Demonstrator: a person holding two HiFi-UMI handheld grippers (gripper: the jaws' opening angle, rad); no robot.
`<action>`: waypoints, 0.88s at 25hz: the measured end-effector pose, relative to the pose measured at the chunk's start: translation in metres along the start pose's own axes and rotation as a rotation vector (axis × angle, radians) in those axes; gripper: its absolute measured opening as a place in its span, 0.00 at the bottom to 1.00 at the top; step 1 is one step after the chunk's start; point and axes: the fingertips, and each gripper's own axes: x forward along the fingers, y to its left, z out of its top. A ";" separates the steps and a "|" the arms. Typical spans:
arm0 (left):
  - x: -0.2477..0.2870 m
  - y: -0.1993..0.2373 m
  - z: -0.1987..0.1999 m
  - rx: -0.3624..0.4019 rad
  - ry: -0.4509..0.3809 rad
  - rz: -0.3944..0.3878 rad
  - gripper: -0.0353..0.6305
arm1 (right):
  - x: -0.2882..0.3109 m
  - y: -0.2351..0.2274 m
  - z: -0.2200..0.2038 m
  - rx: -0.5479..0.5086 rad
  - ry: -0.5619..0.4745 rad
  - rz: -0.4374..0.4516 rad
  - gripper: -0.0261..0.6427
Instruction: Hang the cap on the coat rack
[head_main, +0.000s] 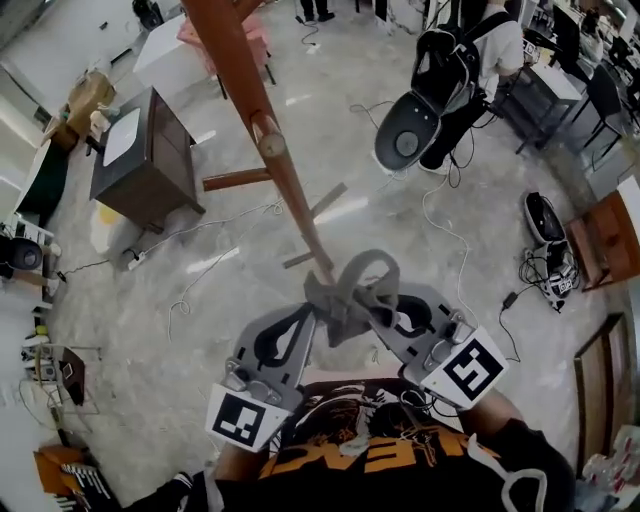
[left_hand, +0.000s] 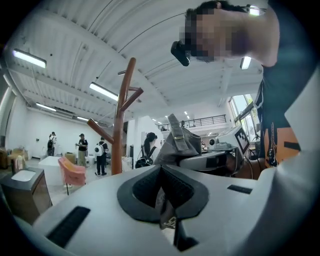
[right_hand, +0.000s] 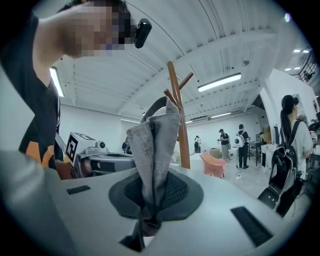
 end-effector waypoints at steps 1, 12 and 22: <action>-0.002 0.001 0.001 0.000 0.001 0.010 0.09 | 0.002 0.000 0.001 0.000 0.000 0.010 0.10; -0.042 0.032 -0.004 -0.011 -0.009 0.048 0.09 | 0.034 0.030 0.000 -0.036 0.030 0.008 0.10; -0.024 0.026 0.007 -0.012 -0.024 0.152 0.09 | 0.027 0.012 0.003 -0.016 0.043 0.095 0.10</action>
